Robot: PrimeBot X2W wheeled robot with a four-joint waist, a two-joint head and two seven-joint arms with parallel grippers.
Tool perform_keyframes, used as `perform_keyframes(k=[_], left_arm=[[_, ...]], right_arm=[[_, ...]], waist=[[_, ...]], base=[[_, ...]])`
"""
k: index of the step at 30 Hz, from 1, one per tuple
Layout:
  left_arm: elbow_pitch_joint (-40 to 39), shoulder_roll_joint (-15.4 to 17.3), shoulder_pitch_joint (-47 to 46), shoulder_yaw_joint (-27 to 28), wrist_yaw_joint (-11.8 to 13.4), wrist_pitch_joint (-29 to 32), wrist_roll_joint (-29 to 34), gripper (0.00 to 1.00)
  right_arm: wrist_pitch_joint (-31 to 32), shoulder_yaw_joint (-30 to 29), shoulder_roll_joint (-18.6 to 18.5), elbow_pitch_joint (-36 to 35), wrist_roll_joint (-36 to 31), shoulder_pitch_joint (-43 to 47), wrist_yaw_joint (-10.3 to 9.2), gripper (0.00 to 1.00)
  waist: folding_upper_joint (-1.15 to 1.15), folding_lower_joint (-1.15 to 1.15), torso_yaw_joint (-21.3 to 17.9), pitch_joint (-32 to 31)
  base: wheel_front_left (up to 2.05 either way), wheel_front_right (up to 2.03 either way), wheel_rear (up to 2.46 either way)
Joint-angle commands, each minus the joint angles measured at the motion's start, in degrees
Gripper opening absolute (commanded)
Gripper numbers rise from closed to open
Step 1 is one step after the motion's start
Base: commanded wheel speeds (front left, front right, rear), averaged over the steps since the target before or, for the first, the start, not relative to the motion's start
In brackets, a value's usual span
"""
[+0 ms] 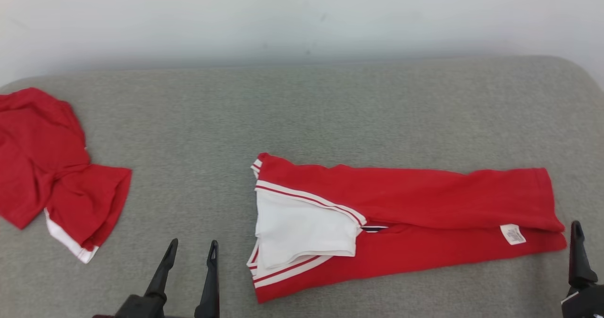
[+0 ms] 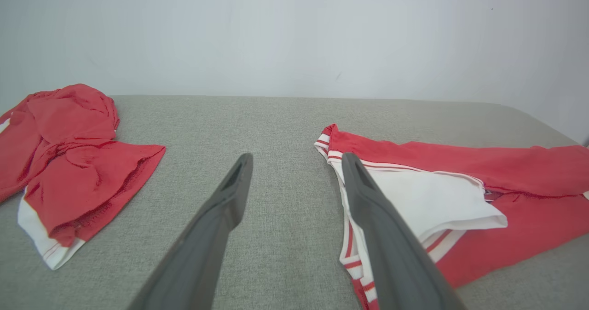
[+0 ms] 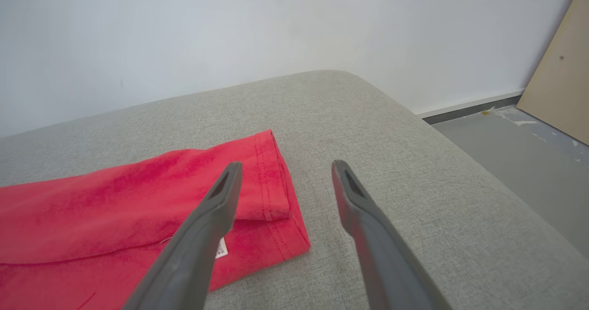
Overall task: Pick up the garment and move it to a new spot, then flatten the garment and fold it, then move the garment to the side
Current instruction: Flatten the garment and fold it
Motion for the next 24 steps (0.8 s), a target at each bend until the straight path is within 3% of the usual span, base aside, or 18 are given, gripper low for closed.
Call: perform_keyframes(k=[1, 14, 20, 21, 22, 23, 24], left_arm=[[0.3, -0.7, 1.3, 0.6, -0.5, -0.2, 1.6, 1.0], [1.9, -5.6, 3.0, 2.4, -5.8, -0.2, 7.8, 1.0], [2.6, -7.2, 2.8, 4.0, -7.5, -0.2, 9.0, 1.0], [2.7, -7.4, 2.9, 4.3, -7.8, -0.2, 9.2, 1.0], [2.7, -7.7, 3.0, 4.7, -8.1, -0.2, 9.4, 1.0], [2.7, -8.0, 3.3, 4.9, -8.3, -0.2, 9.4, 1.0], [2.8, -8.2, 3.6, 5.1, -8.6, -0.2, 9.6, 1.0]], right_arm=[[0.0, -0.5, -0.1, 1.3, 0.8, -0.4, -0.13, 1.0], [5.9, -6.1, -1.6, 16.7, 3.4, -8.2, -0.13, 1.0], [10.6, -7.1, 0.0, 23.9, 2.8, -9.1, -0.13, 0.97], [10.7, -7.0, 0.5, 24.4, 2.8, -9.0, -0.13, 0.87], [10.4, -6.7, 1.1, 24.5, 2.7, -9.0, -0.13, 0.43], [10.1, -6.3, 1.5, 24.3, 2.6, -8.9, -0.13, 0.14], [9.8, -6.0, 1.8, 24.2, 2.6, -8.8, -0.12, 0.0]], waist=[[0.0, 0.01, 2.5, -1.0], [0.0, 0.01, 9.4, 2.1], [0.0, 0.01, 11.0, 2.9], [0.0, 0.01, 11.1, 3.0], [0.0, 0.01, 11.1, 3.0], [0.0, 0.01, 11.0, 3.0], [0.0, 0.01, 10.8, 3.0]], base=[[0.0, 0.0, 0.0], [0.0, 0.0, 0.0], [0.0, 0.0, 0.0], [0.0, 0.0, 0.0], [0.0, 0.0, 0.0], [0.0, 0.0, 0.0], [0.0, 0.0, 0.0]])
